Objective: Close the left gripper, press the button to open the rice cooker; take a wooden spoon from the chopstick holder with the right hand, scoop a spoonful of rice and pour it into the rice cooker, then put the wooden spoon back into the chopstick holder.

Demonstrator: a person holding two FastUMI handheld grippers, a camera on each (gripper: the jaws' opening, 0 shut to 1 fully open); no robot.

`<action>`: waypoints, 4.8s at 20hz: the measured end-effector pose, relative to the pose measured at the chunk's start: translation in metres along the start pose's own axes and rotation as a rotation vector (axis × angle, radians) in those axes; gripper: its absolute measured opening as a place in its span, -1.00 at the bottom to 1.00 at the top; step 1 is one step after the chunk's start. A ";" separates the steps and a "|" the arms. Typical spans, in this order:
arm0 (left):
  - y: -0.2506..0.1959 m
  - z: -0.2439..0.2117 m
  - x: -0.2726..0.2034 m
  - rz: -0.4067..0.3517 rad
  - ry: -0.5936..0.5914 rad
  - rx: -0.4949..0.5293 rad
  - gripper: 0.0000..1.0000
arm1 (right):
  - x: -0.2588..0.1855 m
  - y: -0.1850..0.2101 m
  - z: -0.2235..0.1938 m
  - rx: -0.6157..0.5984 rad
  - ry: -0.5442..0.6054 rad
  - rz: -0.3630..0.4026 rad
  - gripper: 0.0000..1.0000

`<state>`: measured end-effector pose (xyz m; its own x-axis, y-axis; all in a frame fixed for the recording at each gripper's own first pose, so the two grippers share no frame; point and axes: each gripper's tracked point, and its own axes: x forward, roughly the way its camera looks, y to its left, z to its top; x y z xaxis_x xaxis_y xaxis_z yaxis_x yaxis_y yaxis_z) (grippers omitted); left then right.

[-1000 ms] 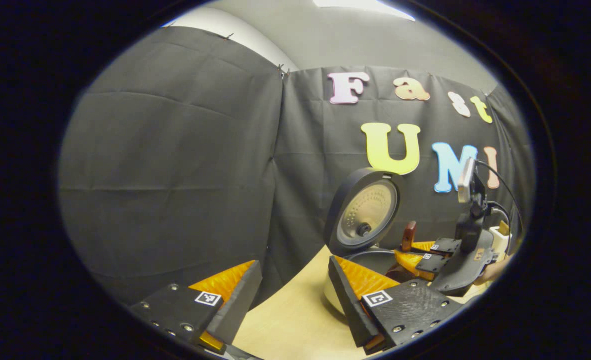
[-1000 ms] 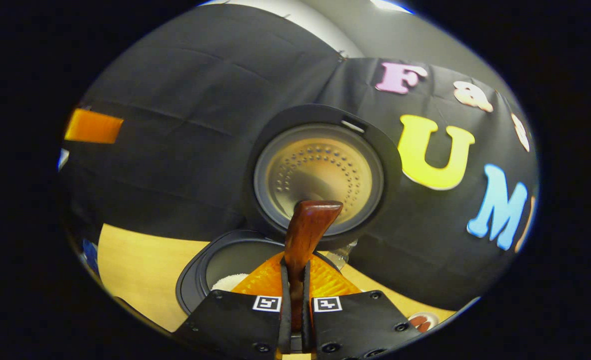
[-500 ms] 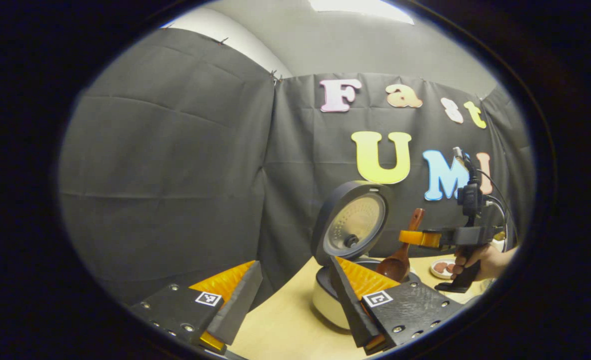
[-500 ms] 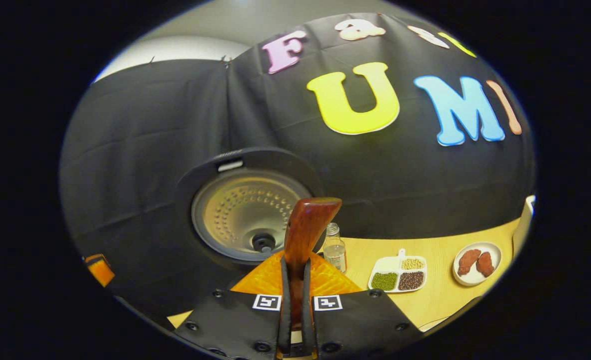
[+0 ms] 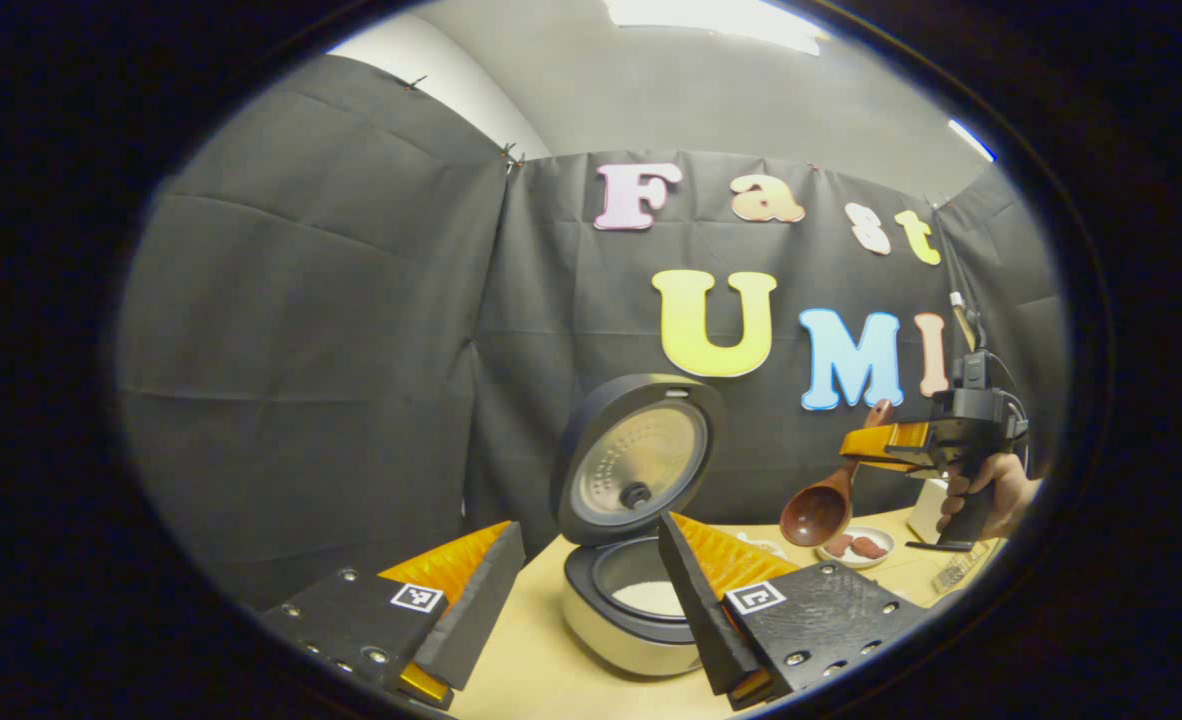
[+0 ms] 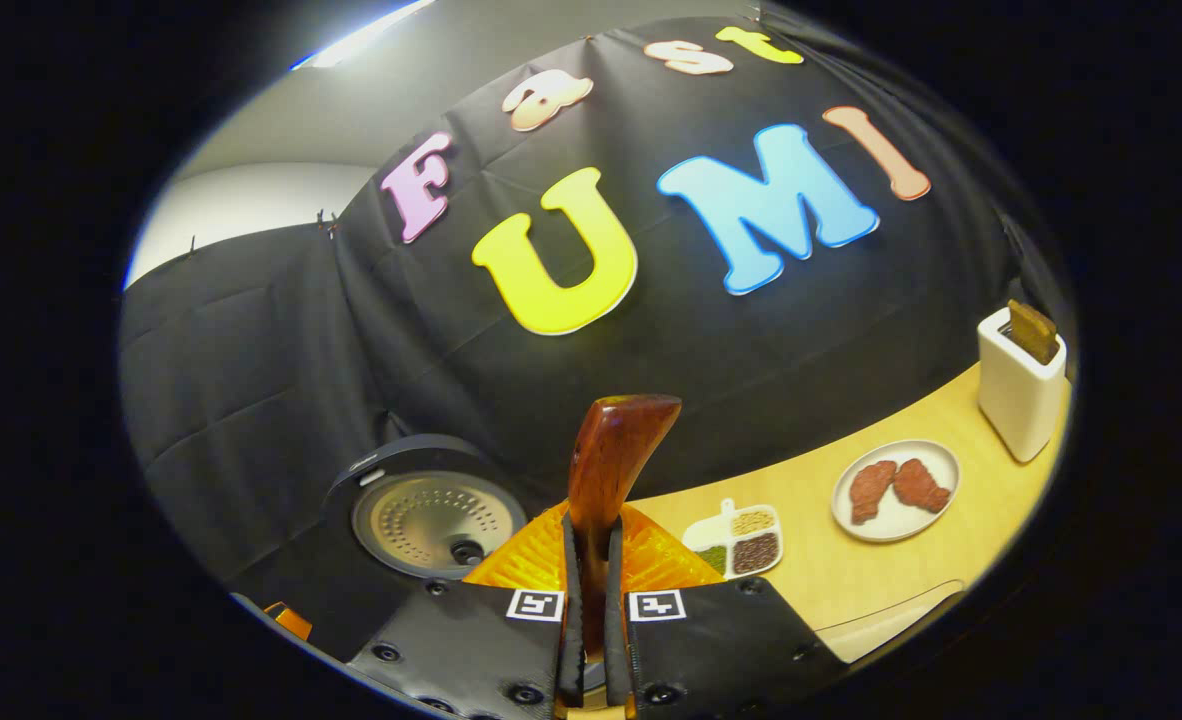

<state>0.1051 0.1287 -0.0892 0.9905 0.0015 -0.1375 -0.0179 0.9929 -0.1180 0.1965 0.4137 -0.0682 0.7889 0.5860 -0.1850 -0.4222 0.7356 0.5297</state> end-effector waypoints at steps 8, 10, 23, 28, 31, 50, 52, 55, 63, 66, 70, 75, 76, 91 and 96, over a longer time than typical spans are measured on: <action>-0.077 0.015 0.001 -0.104 -0.017 0.004 0.73 | -0.076 -0.121 0.053 -0.013 -0.082 -0.192 -0.81; -0.096 0.018 0.000 -0.123 -0.024 0.005 0.65 | -0.092 -0.150 0.063 -0.025 -0.089 -0.241 -0.81; -0.165 0.035 -0.004 -0.215 -0.029 0.022 0.73 | -0.183 -0.301 0.054 -0.052 -0.076 -0.512 -0.81; -0.166 0.034 -0.004 -0.213 -0.024 0.042 0.65 | -0.198 -0.331 0.045 -0.067 -0.074 -0.577 -0.81; -0.164 0.036 -0.004 -0.202 -0.024 0.052 0.65 | -0.213 -0.347 0.041 -0.086 -0.080 -0.618 -0.80; -0.163 0.041 0.013 -0.144 -0.009 0.065 0.65 | -0.232 -0.383 -0.006 -0.029 0.040 -0.679 0.02; -0.164 0.044 0.019 -0.142 -0.009 0.074 0.65 | -0.246 -0.387 0.010 -0.074 0.005 -0.714 0.66; -0.163 0.055 0.031 -0.138 -0.011 0.076 0.65 | -0.269 -0.384 0.038 -0.171 -0.040 -0.766 0.96; -0.130 0.104 0.099 -0.071 -0.019 0.084 0.63 | -0.295 -0.326 0.103 -0.482 -0.134 -0.761 0.96; -0.108 0.120 0.136 -0.038 -0.027 0.082 0.63 | -0.291 -0.303 0.106 -0.494 -0.156 -0.736 0.99; -0.085 0.137 0.190 -0.002 -0.039 0.101 0.63 | -0.282 -0.283 0.098 -0.475 -0.165 -0.717 1.00; -0.069 0.134 0.248 0.015 -0.038 0.133 0.65 | -0.271 -0.270 0.074 -0.476 -0.128 -0.721 0.94; -0.067 0.129 0.258 0.016 -0.032 0.138 0.63 | -0.268 -0.268 0.071 -0.476 -0.122 -0.722 0.94; -0.079 0.075 0.247 -0.001 0.083 0.035 0.69 | -0.259 -0.253 0.066 -0.504 -0.104 -0.672 0.94; -0.097 0.057 0.216 -0.010 0.106 0.024 0.77 | -0.269 -0.262 0.069 -0.476 -0.102 -0.642 0.99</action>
<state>0.3281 0.0396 -0.0510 0.9707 -0.0194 -0.2396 -0.0038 0.9954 -0.0960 0.1260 0.0403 -0.0996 0.9695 -0.0169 -0.2445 0.0002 0.9977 -0.0682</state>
